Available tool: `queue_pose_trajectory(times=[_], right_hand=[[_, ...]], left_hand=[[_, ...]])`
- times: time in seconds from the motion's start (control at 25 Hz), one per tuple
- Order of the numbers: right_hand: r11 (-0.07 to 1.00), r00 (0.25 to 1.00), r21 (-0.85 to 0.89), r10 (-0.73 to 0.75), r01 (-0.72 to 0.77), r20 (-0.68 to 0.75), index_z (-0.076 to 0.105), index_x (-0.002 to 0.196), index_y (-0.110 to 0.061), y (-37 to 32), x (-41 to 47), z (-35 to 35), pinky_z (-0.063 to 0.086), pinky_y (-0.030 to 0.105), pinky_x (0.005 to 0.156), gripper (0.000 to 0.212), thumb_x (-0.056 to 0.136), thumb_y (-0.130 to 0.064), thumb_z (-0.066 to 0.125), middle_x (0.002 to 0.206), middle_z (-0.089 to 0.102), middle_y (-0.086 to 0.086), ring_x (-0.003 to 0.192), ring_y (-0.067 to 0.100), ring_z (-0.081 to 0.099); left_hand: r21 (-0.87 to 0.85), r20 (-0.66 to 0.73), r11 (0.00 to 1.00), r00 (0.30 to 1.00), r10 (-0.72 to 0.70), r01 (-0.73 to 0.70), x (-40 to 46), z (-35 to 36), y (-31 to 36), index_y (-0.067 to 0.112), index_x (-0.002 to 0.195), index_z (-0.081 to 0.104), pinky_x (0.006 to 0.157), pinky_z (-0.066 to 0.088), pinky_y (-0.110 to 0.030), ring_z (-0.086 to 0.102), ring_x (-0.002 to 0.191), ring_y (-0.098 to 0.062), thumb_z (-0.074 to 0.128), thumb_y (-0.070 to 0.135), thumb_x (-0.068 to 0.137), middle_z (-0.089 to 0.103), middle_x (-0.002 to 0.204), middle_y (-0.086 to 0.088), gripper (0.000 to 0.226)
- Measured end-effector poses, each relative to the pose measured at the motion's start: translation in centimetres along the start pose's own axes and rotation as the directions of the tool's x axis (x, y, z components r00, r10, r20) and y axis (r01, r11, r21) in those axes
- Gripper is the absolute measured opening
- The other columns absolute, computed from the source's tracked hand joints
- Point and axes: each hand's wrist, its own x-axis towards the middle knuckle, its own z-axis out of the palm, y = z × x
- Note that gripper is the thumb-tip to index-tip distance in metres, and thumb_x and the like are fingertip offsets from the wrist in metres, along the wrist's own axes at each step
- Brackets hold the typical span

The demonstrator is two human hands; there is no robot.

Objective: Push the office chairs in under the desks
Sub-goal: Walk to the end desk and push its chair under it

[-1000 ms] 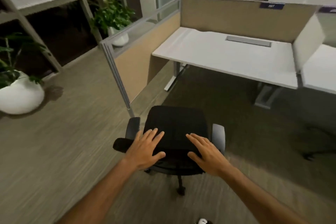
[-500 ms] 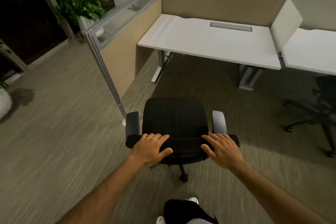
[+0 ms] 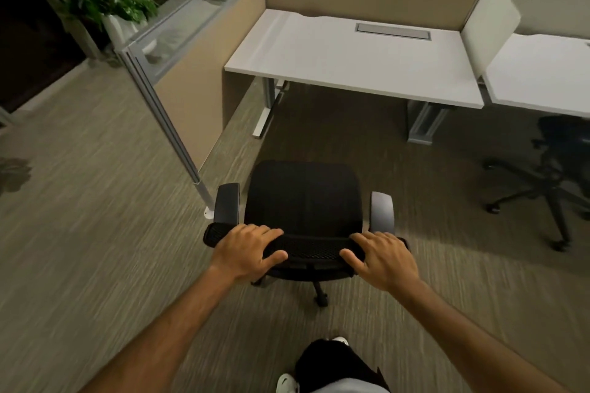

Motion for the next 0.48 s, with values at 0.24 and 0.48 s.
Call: queue_pose_trajectory(times=[0.24, 0.48], right_hand=[[0.999, 0.999, 0.013, 0.044, -0.043, -0.029, 0.065, 0.116, -0.031, -0.1, 3.3, 0.3, 0.049, 0.034, 0.082, 0.075, 0.095, -0.079, 0.011, 0.095, 0.069, -0.009, 0.088, 0.012, 0.064], [0.998, 0.998, 0.027, 0.064, -0.064, -0.007, 0.064, 0.117, -0.029, 1.3, 8.0, -0.1, 0.049, 0.034, 0.083, 0.076, 0.094, -0.079, 0.011, 0.095, 0.067, -0.009, 0.088, 0.013, 0.063]], left_hand=[[0.010, -0.033, 1.000, 0.999, 0.014, -0.014, 3.6, -0.4, -2.4, 0.028, 0.137, 0.057, 0.094, 0.047, -0.038, 0.064, 0.106, -0.015, 0.016, 0.080, 0.094, 0.067, 0.121, 0.009, 0.079], [0.002, -0.074, 1.000, 0.997, 0.007, -0.007, 8.5, -1.2, -4.5, 0.026, 0.130, 0.063, 0.089, 0.049, -0.039, 0.067, 0.100, -0.017, 0.018, 0.079, 0.095, 0.070, 0.115, 0.008, 0.077]])
